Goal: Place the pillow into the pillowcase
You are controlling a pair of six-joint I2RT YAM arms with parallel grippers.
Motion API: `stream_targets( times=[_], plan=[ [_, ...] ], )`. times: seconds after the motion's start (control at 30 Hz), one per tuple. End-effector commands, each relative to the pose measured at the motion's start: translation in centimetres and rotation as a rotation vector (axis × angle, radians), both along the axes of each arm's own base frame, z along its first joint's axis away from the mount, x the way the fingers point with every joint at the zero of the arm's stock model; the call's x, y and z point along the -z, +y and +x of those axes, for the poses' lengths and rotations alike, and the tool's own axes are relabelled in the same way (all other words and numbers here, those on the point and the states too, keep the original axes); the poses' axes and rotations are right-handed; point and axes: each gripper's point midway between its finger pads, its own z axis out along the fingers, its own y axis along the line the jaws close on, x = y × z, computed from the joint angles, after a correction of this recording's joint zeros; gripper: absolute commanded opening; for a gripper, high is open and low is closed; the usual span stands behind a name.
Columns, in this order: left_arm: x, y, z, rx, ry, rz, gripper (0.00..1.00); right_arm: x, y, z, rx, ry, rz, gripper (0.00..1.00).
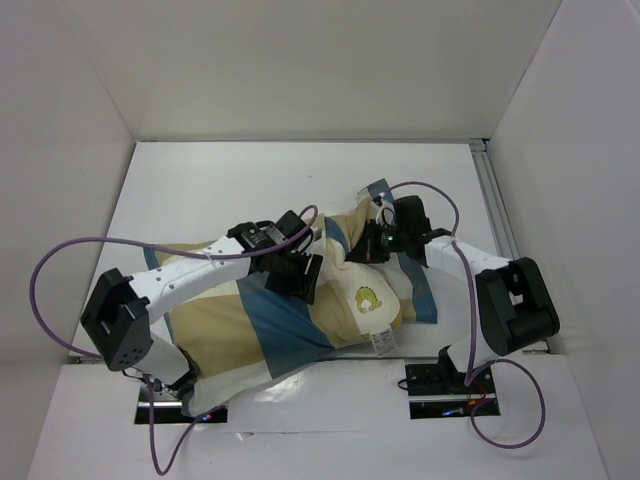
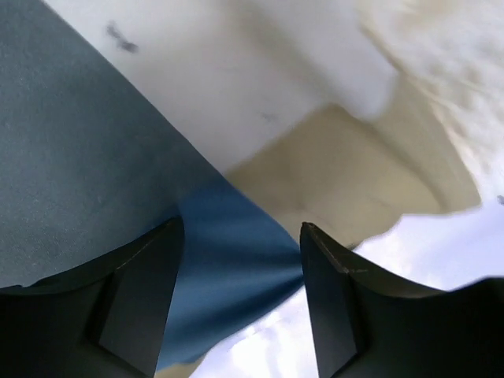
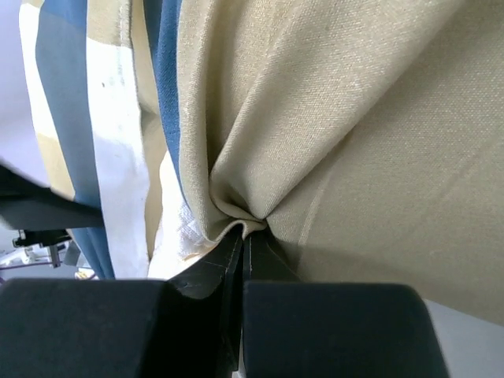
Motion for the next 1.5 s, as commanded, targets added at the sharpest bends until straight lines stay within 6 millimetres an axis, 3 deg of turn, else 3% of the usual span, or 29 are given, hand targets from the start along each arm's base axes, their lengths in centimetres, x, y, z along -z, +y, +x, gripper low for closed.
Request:
stream_targets(
  times=[0.0, 0.1, 0.13, 0.2, 0.23, 0.27, 0.3, 0.33, 0.37, 0.4, 0.47, 0.5, 0.6, 0.67, 0.73, 0.77, 0.8, 0.83, 0.87, 0.93, 1.0, 1.03, 1.07, 1.1, 1.13, 1.2, 1.23, 1.33, 1.47],
  plan=[
    [1.6, -0.5, 2.6, -0.170, -0.028, -0.052, 0.73, -1.0, 0.3, 0.2, -0.007, -0.012, -0.012, 0.00],
    [3.6, 0.1, 5.5, -0.238, -0.042, -0.019, 0.66, -2.7, 0.2, 0.6, 0.013, -0.053, -0.005, 0.00],
    [5.4, 0.3, 6.3, -0.256, -0.014, 0.025, 0.63, -3.4, 0.2, 0.7, 0.013, -0.066, 0.000, 0.00],
    [5.1, 0.1, 9.6, -0.276, -0.058, 0.036, 0.61, -4.2, 0.2, 0.7, 0.014, -0.082, 0.005, 0.00],
    [6.7, 0.6, 10.2, -0.280, -0.035, 0.090, 0.59, -4.2, 0.2, 0.7, 0.014, -0.082, 0.005, 0.00],
    [6.7, 0.6, 11.5, -0.291, -0.049, 0.096, 0.59, -4.5, 0.2, 0.7, 0.014, -0.091, 0.008, 0.00],
    [5.5, 0.5, 14.1, -0.315, -0.083, 0.081, 0.58, -4.4, 0.3, 0.4, 0.012, -0.079, 0.018, 0.00],
    [5.5, 0.7, 15.3, -0.316, -0.099, 0.092, 0.58, -4.7, 0.7, 0.5, 0.009, -0.091, 0.031, 0.00],
    [6.6, 1.2, 16.5, -0.327, -0.095, 0.131, 0.58, -4.6, 0.8, 0.5, 0.014, -0.090, 0.037, 0.00],
    [4.7, 1.1, 19.3, -0.355, -0.148, 0.106, 0.58, -4.2, 0.9, 0.8, 0.023, -0.074, 0.043, 0.00],
    [4.0, 1.8, 21.5, -0.373, -0.167, 0.129, 0.58, -4.4, 1.6, 1.6, 0.020, -0.093, 0.058, 0.00],
    [2.7, 1.9, 23.6, -0.391, -0.207, 0.114, 0.58, -4.6, 1.9, 2.7, 0.027, -0.099, 0.055, 0.00],
    [-0.3, 3.0, 25.9, -0.409, -0.298, 0.129, 0.61, -5.3, 2.3, 4.8, 0.048, -0.110, 0.041, 0.00],
    [-2.6, 3.6, 26.1, -0.388, -0.352, 0.138, 0.65, -6.0, 2.3, 6.3, 0.055, -0.122, 0.004, 0.14],
    [-4.4, 4.0, 25.8, -0.376, -0.380, 0.140, 0.72, -7.7, 1.3, 7.4, 0.110, -0.165, -0.034, 0.35],
    [-5.8, 4.3, 24.9, -0.362, -0.386, 0.127, 0.74, -8.4, 0.1, 8.5, 0.181, -0.211, -0.087, 0.57],
    [-6.6, 3.7, 24.1, -0.333, -0.388, 0.101, 0.75, -9.1, -0.8, 8.7, 0.229, -0.226, -0.123, 0.68],
    [-6.2, 2.8, 22.5, -0.287, -0.370, 0.095, 0.82, -11.0, -3.0, 9.5, 0.338, -0.284, -0.162, 0.77],
    [-7.6, 2.4, 21.1, -0.268, -0.386, 0.079, 0.85, -11.4, -4.3, 9.4, 0.398, -0.279, -0.187, 0.85],
    [-7.2, 0.2, 17.6, -0.203, -0.364, 0.080, 0.85, -12.1, -7.2, 9.0, 0.543, -0.288, -0.236, 0.87],
    [-8.1, -1.2, 14.8, -0.168, -0.364, 0.052, 0.85, -11.4, -9.1, 7.9, 0.613, -0.255, -0.273, 0.90],
    [-7.5, -2.9, 12.3, -0.120, -0.344, 0.046, 0.85, -10.9, -10.6, 7.0, 0.683, -0.237, -0.288, 0.90],
    [-7.5, -3.6, 11.0, -0.101, -0.343, 0.042, 1.00, -10.3, -11.5, 6.4, 0.714, -0.219, -0.302, 0.92],
    [-8.0, -4.0, 10.0, -0.093, -0.366, 0.045, 1.00, -9.7, -11.7, 5.6, 0.712, -0.208, -0.310, 0.92],
    [-7.3, -5.6, 7.7, -0.041, -0.364, 0.055, 1.00, -8.8, -12.5, 4.4, 0.737, -0.180, -0.306, 0.92],
    [-7.7, -7.0, 5.9, -0.034, -0.386, 0.046, 1.00, -7.7, -13.1, 3.4, 0.742, -0.160, -0.320, 0.93],
    [-7.5, -8.1, 4.2, 0.002, -0.404, 0.056, 1.00, -6.1, -13.0, 2.3, 0.726, -0.114, -0.330, 0.93],
    [-6.9, -9.7, 1.9, 0.054, -0.435, 0.078, 1.00, -4.0, -13.3, 0.4, 0.713, -0.040, -0.354, 0.93],
    [-4.1, -9.9, 0.9, 0.067, -0.402, 0.156, 1.00, -2.2, -13.8, -1.6, 0.723, 0.012, -0.356, 0.93]
  ],
)
